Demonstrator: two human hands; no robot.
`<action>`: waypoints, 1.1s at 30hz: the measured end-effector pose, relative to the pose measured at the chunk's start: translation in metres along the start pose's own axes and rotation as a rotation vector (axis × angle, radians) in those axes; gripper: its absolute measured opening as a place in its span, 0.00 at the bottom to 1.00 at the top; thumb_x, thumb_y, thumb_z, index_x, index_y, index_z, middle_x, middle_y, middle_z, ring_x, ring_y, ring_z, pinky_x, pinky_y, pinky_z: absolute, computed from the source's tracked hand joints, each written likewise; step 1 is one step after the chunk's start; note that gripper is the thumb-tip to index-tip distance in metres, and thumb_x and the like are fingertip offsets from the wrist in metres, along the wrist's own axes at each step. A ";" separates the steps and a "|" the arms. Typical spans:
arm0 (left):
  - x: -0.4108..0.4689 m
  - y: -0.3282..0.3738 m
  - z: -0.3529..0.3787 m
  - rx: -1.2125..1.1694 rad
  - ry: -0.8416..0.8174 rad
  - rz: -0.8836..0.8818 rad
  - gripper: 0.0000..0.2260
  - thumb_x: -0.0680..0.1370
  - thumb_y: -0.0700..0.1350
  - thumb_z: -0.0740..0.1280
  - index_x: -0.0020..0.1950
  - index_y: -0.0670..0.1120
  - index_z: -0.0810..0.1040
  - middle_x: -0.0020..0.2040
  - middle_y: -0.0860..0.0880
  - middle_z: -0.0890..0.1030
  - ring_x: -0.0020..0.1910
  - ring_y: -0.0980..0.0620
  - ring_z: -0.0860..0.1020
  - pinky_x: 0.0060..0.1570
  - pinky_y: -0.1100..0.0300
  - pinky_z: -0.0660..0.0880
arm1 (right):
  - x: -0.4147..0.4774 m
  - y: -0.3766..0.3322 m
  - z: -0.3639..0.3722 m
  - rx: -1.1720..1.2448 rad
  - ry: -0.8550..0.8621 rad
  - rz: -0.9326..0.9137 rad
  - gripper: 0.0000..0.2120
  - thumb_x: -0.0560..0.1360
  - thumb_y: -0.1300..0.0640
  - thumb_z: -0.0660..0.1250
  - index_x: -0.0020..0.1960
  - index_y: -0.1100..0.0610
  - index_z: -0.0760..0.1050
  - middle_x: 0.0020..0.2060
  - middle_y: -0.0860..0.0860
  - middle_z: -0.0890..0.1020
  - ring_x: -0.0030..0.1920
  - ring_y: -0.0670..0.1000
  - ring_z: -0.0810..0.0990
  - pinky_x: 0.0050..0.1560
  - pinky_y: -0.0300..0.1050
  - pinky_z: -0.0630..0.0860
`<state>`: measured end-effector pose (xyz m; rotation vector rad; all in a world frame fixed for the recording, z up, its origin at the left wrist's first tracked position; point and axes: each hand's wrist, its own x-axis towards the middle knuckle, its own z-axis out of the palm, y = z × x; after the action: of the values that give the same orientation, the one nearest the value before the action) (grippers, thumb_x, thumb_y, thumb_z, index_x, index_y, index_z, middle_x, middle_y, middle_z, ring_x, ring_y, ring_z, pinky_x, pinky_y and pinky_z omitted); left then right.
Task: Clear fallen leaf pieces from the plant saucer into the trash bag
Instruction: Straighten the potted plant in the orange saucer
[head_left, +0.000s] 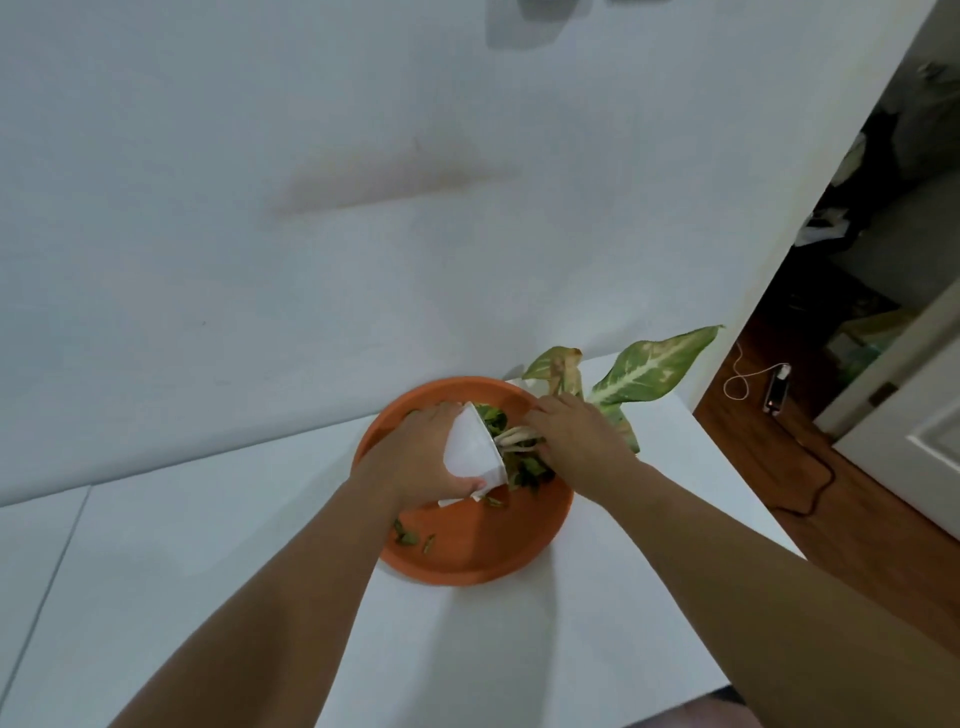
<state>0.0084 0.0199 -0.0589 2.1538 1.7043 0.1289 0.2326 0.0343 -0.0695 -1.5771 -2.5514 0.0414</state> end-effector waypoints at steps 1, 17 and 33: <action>0.001 -0.001 0.001 -0.009 0.002 0.006 0.50 0.63 0.67 0.71 0.79 0.50 0.56 0.78 0.52 0.62 0.76 0.51 0.61 0.72 0.52 0.63 | -0.002 0.000 0.002 0.012 0.014 0.007 0.20 0.74 0.60 0.64 0.65 0.50 0.72 0.63 0.49 0.76 0.62 0.53 0.72 0.63 0.48 0.68; 0.000 -0.008 0.006 -0.234 0.105 0.032 0.43 0.62 0.63 0.74 0.73 0.51 0.64 0.66 0.53 0.73 0.64 0.51 0.72 0.62 0.51 0.73 | -0.029 -0.052 0.014 1.472 0.295 1.025 0.13 0.72 0.49 0.72 0.48 0.58 0.80 0.43 0.55 0.84 0.45 0.52 0.84 0.50 0.49 0.82; -0.015 -0.026 0.010 -0.634 0.179 -0.072 0.42 0.59 0.61 0.78 0.70 0.54 0.68 0.65 0.56 0.76 0.63 0.53 0.75 0.62 0.50 0.76 | -0.010 -0.069 0.002 1.678 0.308 0.749 0.16 0.73 0.54 0.72 0.60 0.49 0.78 0.55 0.46 0.84 0.57 0.47 0.81 0.60 0.46 0.75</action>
<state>-0.0165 0.0082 -0.0752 1.6422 1.5504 0.7527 0.1755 -0.0052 -0.0662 -1.2821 -0.7580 1.3722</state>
